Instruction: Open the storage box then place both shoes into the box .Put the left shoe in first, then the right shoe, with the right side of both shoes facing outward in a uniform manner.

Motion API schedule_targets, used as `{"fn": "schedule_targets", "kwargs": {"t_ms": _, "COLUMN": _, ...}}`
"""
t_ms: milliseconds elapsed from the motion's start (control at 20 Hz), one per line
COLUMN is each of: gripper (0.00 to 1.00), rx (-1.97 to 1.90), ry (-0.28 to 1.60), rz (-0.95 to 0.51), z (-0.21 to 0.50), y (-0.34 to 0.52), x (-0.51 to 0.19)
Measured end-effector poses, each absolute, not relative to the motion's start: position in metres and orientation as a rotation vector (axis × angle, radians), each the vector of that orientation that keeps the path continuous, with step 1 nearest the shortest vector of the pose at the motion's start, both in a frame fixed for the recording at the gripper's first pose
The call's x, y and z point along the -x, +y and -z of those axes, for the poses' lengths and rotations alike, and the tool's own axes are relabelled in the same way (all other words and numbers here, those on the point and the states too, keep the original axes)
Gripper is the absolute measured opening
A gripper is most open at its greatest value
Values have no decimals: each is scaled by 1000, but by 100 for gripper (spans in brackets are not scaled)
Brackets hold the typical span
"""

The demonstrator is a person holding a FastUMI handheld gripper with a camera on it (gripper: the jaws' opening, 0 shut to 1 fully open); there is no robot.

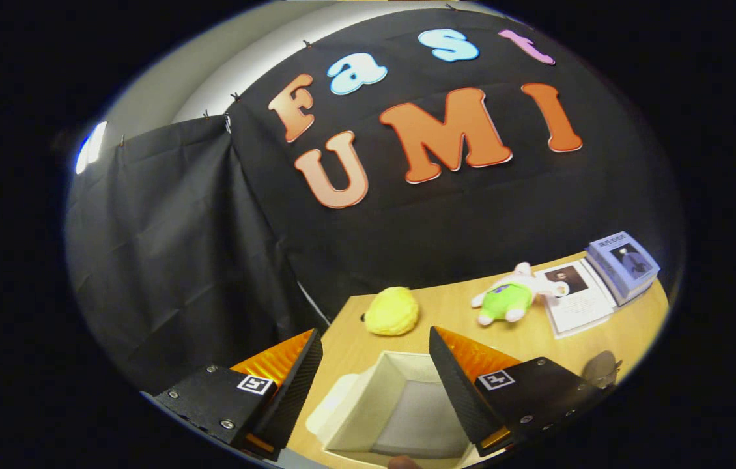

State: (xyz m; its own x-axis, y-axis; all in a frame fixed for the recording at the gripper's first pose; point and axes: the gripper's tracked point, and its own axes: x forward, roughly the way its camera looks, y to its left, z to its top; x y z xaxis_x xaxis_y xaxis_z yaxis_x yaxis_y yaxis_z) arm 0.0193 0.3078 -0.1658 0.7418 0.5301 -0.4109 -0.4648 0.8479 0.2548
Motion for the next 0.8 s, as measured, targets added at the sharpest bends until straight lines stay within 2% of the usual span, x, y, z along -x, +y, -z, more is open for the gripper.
{"fn": "schedule_targets", "kwargs": {"t_ms": 400, "gripper": 98, "rx": 51, "ry": 520, "rz": -299, "z": 233, "y": 157, "x": -26}}
{"fn": "schedule_targets", "kwargs": {"t_ms": 800, "gripper": 98, "rx": 61, "ry": 617, "rz": -195, "z": 299, "y": 89, "x": -7}}
